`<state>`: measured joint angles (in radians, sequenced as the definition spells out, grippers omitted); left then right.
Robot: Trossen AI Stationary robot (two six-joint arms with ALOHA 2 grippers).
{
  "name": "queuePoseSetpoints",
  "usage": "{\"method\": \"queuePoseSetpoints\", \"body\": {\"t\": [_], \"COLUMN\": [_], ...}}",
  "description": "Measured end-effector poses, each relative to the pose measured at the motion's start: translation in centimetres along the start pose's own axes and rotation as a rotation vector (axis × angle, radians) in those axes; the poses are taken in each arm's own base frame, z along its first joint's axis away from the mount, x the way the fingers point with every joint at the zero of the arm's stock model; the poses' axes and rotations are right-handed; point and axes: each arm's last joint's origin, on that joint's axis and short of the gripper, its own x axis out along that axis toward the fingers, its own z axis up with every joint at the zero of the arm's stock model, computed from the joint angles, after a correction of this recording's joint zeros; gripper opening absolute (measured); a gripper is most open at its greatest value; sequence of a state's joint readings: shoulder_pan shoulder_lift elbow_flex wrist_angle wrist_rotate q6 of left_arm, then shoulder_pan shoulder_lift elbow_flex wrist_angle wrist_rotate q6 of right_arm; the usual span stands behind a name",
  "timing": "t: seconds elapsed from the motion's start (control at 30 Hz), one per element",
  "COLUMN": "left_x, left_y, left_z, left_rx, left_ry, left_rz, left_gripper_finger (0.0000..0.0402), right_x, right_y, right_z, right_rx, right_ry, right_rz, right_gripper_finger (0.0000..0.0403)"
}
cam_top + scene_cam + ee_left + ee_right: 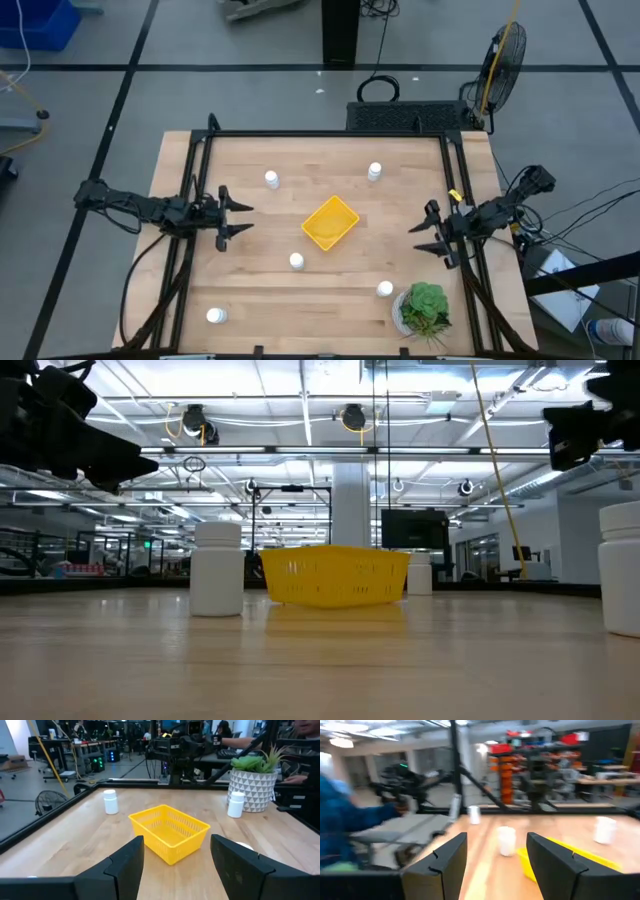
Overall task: Pick and place pill bottles into a basket
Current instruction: Put the white medicine bottle into the yellow bin
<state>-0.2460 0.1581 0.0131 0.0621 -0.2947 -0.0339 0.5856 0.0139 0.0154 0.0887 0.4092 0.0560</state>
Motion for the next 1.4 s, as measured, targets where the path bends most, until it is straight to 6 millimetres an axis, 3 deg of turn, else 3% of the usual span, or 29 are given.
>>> {"method": "queuePoseSetpoints", "body": {"t": [0.17,0.4,0.53,0.63,0.73,0.9,1.0,1.17,1.4], "left_x": [0.0,0.1,0.1,0.1,0.1,0.1,0.1,0.1,0.1], "left_y": [0.1,0.4,0.5,0.6,0.7,0.8,0.8,0.7,0.7], "left_z": [0.1,0.1,0.1,0.1,0.1,0.0,0.0,-0.1,-0.1], "left_rx": [-0.003,-0.021,-0.014,-0.014,-0.014,-0.010,-0.015,-0.031,-0.050], "left_ry": [-0.017,-0.017,-0.016,-0.015,-0.011,0.003,0.011,0.016,0.018], "left_rz": [0.005,0.031,0.046,0.056,0.064,0.072,0.068,0.045,0.043], "left_gripper_finger": [0.0234,0.0234,0.0234,0.0234,0.0234,0.0234,0.0234,0.0234,0.0234], "right_x": [0.2,0.3,0.3,1.0,2.4,6.6,9.0,11.8,13.1], "right_y": [-0.8,-2.8,-3.5,-3.9,-4.3,-5.9,-7.4,-10.5,-14.0], "right_z": [0.0,-0.1,4.2,7.0,10.7,13.8,14.8,15.4,16.7], "right_rx": [0.003,-0.056,-0.112,-0.169,-0.190,-0.295,-0.300,-0.132,-0.007], "right_ry": [-0.003,0.043,0.066,0.189,0.272,0.539,0.703,0.906,0.846], "right_rz": [-0.162,-0.559,-0.732,-0.827,-0.899,-0.994,-1.006,-0.964,-0.908], "right_gripper_finger": [0.0196,0.0196,0.0196,0.0196,0.0196,0.0196,0.0196,0.0196,0.0215]}}
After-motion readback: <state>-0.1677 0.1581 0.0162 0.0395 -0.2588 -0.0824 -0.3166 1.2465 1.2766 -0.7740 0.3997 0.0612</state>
